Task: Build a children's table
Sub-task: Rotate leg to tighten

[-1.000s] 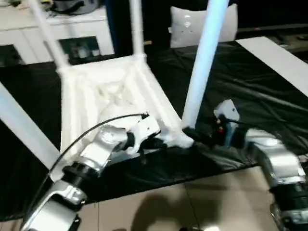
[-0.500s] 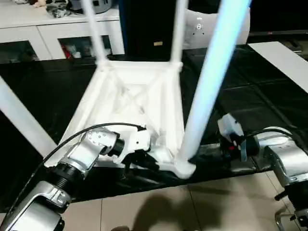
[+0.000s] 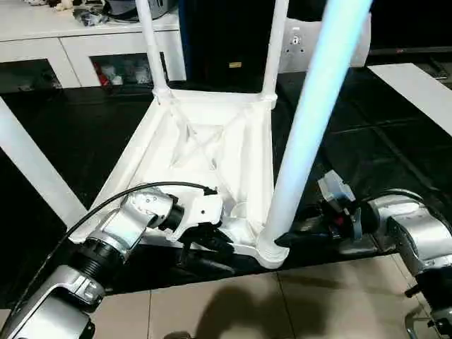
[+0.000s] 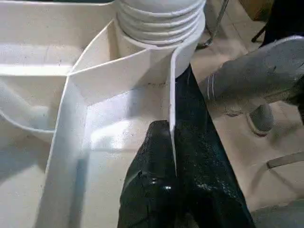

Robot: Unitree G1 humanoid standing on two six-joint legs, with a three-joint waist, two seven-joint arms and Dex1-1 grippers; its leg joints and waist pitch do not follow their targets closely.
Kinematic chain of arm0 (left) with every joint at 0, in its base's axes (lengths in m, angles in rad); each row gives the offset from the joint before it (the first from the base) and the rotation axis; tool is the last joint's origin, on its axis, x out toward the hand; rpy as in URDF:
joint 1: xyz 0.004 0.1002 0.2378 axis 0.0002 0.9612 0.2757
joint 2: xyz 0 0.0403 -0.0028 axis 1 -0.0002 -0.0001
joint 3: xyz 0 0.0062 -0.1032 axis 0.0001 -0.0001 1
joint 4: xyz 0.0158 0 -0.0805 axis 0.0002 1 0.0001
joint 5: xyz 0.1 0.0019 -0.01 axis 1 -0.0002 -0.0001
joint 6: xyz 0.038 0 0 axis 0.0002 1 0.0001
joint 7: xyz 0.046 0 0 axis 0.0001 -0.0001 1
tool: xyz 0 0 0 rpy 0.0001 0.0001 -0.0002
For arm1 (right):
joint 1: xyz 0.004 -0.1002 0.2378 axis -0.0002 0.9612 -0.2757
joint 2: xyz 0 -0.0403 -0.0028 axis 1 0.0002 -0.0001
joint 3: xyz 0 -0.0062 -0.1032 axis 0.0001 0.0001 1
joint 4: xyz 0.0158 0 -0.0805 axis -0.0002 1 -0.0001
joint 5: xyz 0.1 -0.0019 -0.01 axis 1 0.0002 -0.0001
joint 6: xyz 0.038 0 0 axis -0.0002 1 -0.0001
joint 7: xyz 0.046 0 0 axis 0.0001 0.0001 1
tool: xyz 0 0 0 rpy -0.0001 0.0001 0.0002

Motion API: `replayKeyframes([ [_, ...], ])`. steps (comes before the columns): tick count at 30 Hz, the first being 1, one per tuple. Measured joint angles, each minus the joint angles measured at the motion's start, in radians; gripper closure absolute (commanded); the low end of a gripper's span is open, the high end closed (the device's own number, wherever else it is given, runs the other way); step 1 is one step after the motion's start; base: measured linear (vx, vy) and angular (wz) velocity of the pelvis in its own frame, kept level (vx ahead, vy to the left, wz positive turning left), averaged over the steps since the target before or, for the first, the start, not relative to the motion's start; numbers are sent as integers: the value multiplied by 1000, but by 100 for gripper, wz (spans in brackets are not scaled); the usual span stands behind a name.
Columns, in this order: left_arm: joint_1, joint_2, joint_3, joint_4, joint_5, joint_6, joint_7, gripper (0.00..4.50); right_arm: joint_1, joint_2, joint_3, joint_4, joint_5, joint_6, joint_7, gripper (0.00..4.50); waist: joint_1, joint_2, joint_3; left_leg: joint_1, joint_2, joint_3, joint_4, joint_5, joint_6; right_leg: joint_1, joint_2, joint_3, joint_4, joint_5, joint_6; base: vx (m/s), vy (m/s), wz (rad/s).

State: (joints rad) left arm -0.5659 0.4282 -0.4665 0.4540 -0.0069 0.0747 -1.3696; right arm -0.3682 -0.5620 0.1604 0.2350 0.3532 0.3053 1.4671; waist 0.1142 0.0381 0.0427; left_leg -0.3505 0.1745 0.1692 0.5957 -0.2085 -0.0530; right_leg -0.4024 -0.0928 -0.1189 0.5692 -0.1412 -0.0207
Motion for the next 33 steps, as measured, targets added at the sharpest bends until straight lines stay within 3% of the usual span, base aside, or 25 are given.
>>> replayKeyframes([
  [5, 6, -23, 27, -17, -4, 117, 58, 450, 13, 20, -8, -60, -10, 75, -128, 262, -13, 1, -1, 3, 0, 1, 0, 2, -3, 2, 0, 0, 2, 0, 0, 0, 0, 0],
  [7, 5, -46, 66, -4, 5, 181, 143, 450, 8, 92, -42, -64, -51, 123, -271, 262, -34, 1, -1, 5, 1, 1, 3, 2, -3, 4, 0, -2, 2, 0, 0, 0, 0, 0],
  [9, -5, -86, 99, 14, 16, 232, 245, 450, -21, 172, -78, -50, -87, 179, -448, 262, -73, 2, 0, 4, 1, -3, 9, 2, -3, 4, 0, -8, -2, 0, 1, -55, 15, -15],
  [11, -22, -141, 123, 39, 30, 278, 342, 450, -51, 240, -113, -31, -119, 223, -604, 262, -109, 9, 1, 1, 3, -17, 13, 2, -3, 10, -1, -31, -22, 0, 1, -43, 43, -14],
  [12, -28, -173, 137, 45, 36, 303, 397, 450, -69, 279, -125, -26, -138, 240, -695, 262, -132, 20, 7, 0, 10, -26, 14, 2, -3, 21, 0, -53, -44, 0, 1, -34, 51, -10],
  [13, -30, -192, 145, 46, 37, 320, 433, 450, -74, 302, -127, -25, -152, 242, -752, 262, -141, 28, 9, 0, 17, -27, 13, 2, -3, 29, 0, -65, -56, -1, 1, -31, 54, -11],
  [14, -31, -215, 157, 50, 39, 338, 474, 450, -79, 329, -129, -18, -166, 234, -817, 262, -148, 31, 12, -1, 18, -29, 12, 2, -4, 34, 0, -63, -47, -2, 3, -52, 27, -6],
  [15, -37, -241, 165, 58, 45, 354, 527, 450, -82, 363, -131, -7, -191, 212, -892, 262, -154, 25, 16, 8, 12, -27, 13, 1, -5, 31, 0, -46, -17, -22, 3, -52, 27, -6],
  [17, -39, -255, 166, 72, 54, 357, 560, 450, -83, 406, -139, 21, -204, 175, -953, 262, -158, 9, 17, 35, -4, -20, 12, -1, -7, 26, -1, -13, 11, -29, 2, 10, -28, 6],
  [18, -39, -258, 166, 73, 56, 356, 566, 450, -82, 409, -140, 28, -204, 160, -962, 227, -159, 6, 22, 36, -8, -17, 30, -14, -11, 17, -7, -30, 7, -29, 3, 20, -57, 11],
  [19, -40, -258, 168, 72, 56, 353, 566, 450, -82, 410, -139, 29, -205, 146, -961, 207, -154, 13, 24, 30, -8, -22, 34, -28, -5, 19, -16, -51, 3, -29, 3, 53, -33, -13],
  [21, -41, -260, 170, 65, 54, 343, 565, 450, -76, 410, -147, 22, -197, 126, -947, 193, -164, 48, 23, 11, 16, -49, 36, -32, 0, 36, -20, -115, -31, -29, 4, 87, 38, -24],
  [22, -41, -259, 169, 63, 54, 339, 559, 450, -67, 411, -155, 11, -188, 125, -932, 180, -166, 50, 22, 2, 20, -53, 30, -32, -2, 38, -18, -115, -31, -31, 5, 0, 0, 0],
  [23, -42, -260, 167, 62, 53, 334, 553, 450, -58, 404, -163, 3, -182, 123, -917, 163, -165, 47, 24, 2, 18, -53, 31, -30, -4, 36, -17, -103, -22, -31, 4, 13, -15, 18],
  [24, -41, -258, 161, 62, 53, 319, 545, 450, -41, 378, -165, -8, -170, 117, -886, 151, -164, 39, 25, 13, 11, -46, 32, -29, -7, 34, -16, -81, -9, -28, 2, 13, -15, 18],
  [26, -38, -253, 152, 62, 53, 300, 528, 450, -21, 341, -164, -25, -155, 110, -834, 143, -158, 38, 24, 22, -2, -38, 22, -29, -7, 33, -21, -65, -4, -25, 1, 95, -7, 20],
  [30, -32, -226, 132, 37, 50, 245, 479, 450, 2, 259, -162, -37, -132, 69, -724, 102, -129, 43, 20, -1, -3, -41, 21, -22, -8, 18, -19, -59, -5, -15, 1, 69, 6, 2],
  [33, -15, -176, 109, 11, 44, 180, 396, 450, 25, 176, -142, -38, -116, 39, -593, 82, -111, 43, 19, -5, -6, -38, 20, -25, 1, 13, -17, -50, -4, -5, -5, 62, 10, 5],
])
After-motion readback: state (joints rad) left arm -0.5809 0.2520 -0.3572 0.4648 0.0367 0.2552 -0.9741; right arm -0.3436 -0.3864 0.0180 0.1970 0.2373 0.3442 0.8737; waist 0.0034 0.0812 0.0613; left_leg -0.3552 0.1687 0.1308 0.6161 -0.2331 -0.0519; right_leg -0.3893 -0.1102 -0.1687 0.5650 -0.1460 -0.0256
